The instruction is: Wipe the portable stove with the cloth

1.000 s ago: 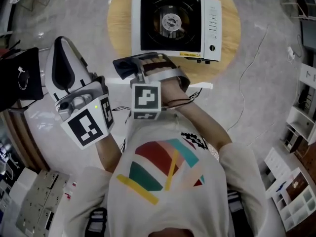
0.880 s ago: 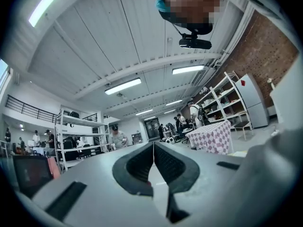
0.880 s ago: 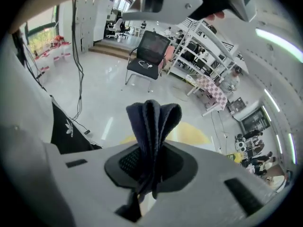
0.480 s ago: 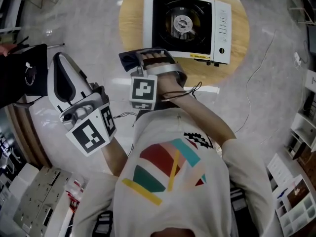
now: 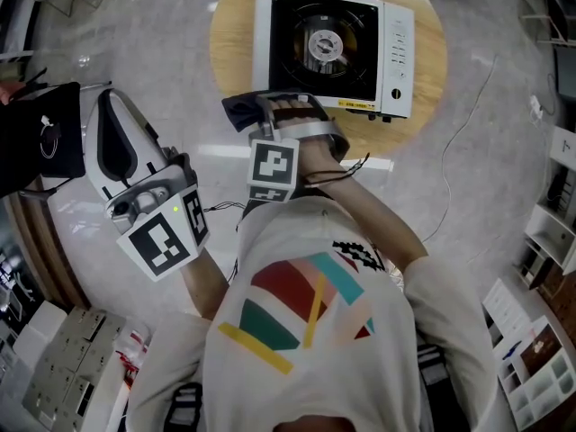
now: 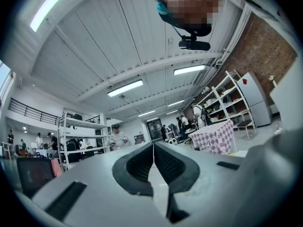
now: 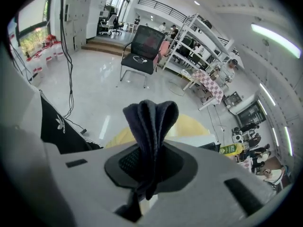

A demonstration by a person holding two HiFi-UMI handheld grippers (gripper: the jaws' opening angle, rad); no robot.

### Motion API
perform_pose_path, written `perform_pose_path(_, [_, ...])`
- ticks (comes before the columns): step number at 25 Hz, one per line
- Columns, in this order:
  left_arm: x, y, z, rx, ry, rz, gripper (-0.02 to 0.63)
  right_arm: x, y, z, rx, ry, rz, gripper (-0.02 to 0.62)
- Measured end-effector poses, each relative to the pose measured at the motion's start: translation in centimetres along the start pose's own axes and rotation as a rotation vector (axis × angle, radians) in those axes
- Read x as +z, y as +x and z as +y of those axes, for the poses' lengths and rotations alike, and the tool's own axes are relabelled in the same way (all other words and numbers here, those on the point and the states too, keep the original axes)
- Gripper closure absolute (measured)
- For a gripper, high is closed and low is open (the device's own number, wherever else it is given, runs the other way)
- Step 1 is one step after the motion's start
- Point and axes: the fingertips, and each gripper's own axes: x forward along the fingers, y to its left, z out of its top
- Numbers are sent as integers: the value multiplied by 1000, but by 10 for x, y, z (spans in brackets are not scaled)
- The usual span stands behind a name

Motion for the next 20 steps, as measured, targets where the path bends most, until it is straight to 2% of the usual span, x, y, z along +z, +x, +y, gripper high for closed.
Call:
perform_pose_path(9, [-1, 4, -22, -50, -5, -7, 598, -58, -16, 0, -18, 27, 63, 563])
perform_pose_path(20, [3, 12, -35, -86, -23, -25, 598, -162, -47, 2, -32, 35, 239, 561])
